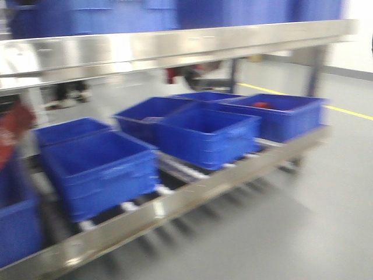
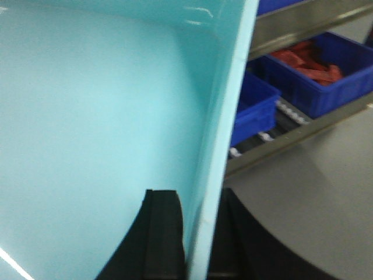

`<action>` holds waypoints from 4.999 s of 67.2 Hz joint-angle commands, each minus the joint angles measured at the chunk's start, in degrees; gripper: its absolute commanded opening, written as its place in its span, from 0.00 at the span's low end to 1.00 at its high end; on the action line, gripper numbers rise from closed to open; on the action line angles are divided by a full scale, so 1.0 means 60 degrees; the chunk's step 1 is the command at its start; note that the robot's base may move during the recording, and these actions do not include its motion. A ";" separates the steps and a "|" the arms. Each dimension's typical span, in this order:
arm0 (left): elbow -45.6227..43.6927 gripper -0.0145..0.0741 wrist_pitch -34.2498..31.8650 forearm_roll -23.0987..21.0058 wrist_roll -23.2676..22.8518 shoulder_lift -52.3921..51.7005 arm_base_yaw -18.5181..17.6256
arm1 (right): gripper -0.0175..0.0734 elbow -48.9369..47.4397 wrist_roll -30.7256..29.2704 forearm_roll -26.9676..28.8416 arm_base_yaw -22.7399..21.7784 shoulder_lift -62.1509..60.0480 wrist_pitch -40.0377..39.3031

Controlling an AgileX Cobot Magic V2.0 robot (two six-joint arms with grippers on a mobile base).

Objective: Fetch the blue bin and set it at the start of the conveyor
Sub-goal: 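Hold the bin in both grippers while the base turns away from the rack, then hold the bin in both grippers while driving up to the conveyor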

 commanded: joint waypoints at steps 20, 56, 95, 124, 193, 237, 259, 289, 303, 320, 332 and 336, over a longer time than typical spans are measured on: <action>-0.0118 0.04 -0.0918 -0.0665 0.0005 -0.0156 -0.0125 | 0.03 -0.0060 -0.0250 0.0373 0.0094 -0.0051 -0.0310; -0.0118 0.04 -0.0918 -0.0665 0.0005 -0.0156 -0.0125 | 0.03 -0.0060 -0.0250 0.0373 0.0094 -0.0051 -0.0310; -0.0118 0.04 -0.0918 -0.0665 0.0005 -0.0156 -0.0125 | 0.03 -0.0060 -0.0250 0.0373 0.0094 -0.0051 -0.0310; -0.0118 0.04 -0.0918 -0.0665 0.0005 -0.0156 -0.0125 | 0.03 -0.0060 -0.0250 0.0373 0.0094 -0.0051 -0.0310; -0.0118 0.04 -0.1013 -0.0627 0.0005 -0.0156 -0.0125 | 0.03 -0.0060 -0.0250 0.0373 0.0094 -0.0051 -0.0310; -0.0118 0.04 -0.1033 -0.0627 0.0005 -0.0156 -0.0125 | 0.03 -0.0060 -0.0250 0.0373 0.0094 -0.0051 -0.0310; -0.0118 0.04 -0.1032 -0.0589 0.0005 -0.0156 -0.0125 | 0.03 -0.0060 -0.0250 0.0373 0.0094 -0.0051 -0.0310; -0.0118 0.04 -0.1032 -0.0555 0.0005 -0.0156 -0.0125 | 0.03 -0.0060 -0.0250 0.0373 0.0094 -0.0051 -0.0310; -0.0118 0.04 -0.1032 -0.0555 0.0005 -0.0156 -0.0125 | 0.03 -0.0060 -0.0250 0.0373 0.0094 -0.0051 -0.0330; -0.0118 0.04 -0.1032 -0.0555 0.0005 -0.0156 -0.0125 | 0.03 -0.0060 -0.0250 0.0373 0.0094 -0.0051 -0.0330; -0.0118 0.04 -0.1032 -0.0555 0.0005 -0.0156 -0.0125 | 0.03 -0.0060 -0.0250 0.0373 0.0094 -0.0051 -0.0330; -0.0118 0.04 -0.1032 -0.0555 0.0005 -0.0156 -0.0125 | 0.03 -0.0060 -0.0250 0.0373 0.0094 -0.0051 -0.0330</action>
